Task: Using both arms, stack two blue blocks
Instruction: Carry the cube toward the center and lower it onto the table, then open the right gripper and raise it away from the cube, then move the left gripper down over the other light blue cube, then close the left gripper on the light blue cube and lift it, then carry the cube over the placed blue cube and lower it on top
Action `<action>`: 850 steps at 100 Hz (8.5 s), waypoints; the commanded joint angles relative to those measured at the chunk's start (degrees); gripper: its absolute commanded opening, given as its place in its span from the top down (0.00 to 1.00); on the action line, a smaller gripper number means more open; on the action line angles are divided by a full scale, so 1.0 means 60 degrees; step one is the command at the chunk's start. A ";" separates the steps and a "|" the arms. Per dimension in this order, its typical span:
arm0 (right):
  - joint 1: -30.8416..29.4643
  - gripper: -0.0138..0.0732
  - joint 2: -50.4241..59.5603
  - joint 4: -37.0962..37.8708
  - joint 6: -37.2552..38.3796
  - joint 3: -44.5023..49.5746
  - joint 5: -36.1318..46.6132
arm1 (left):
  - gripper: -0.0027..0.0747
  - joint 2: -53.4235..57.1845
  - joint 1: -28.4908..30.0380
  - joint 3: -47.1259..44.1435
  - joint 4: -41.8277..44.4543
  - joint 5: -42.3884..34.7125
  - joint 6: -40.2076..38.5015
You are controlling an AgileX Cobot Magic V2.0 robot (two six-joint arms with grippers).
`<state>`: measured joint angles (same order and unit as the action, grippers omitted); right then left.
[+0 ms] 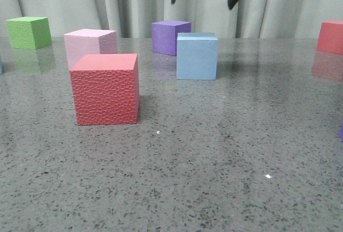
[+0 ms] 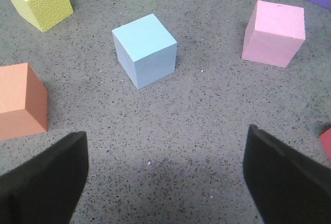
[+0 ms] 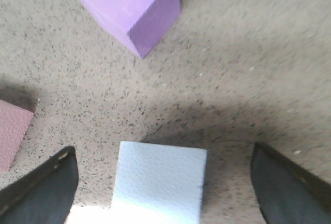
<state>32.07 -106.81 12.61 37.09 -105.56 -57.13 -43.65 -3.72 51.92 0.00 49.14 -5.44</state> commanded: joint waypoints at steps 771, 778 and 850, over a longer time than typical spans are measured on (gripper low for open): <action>-0.2419 0.08 1.0201 0.2645 -0.2160 0.8818 0.1205 | 0.71 -1.0644 -0.5768 1.0667 0.1526 0.0017 -0.5602; -0.2419 0.08 1.0201 0.2645 -0.2160 0.8818 0.1205 | 0.71 -1.0831 -0.5864 1.0872 0.1526 0.0121 -0.5809; -0.2419 0.08 1.0201 0.2505 -0.2160 0.8818 0.1216 | 0.71 -1.1053 -0.6574 1.0974 0.2031 0.0520 -0.6508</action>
<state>17.80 -46.09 26.02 24.43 -51.15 -53.07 -112.86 -42.46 115.78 10.81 54.62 -43.45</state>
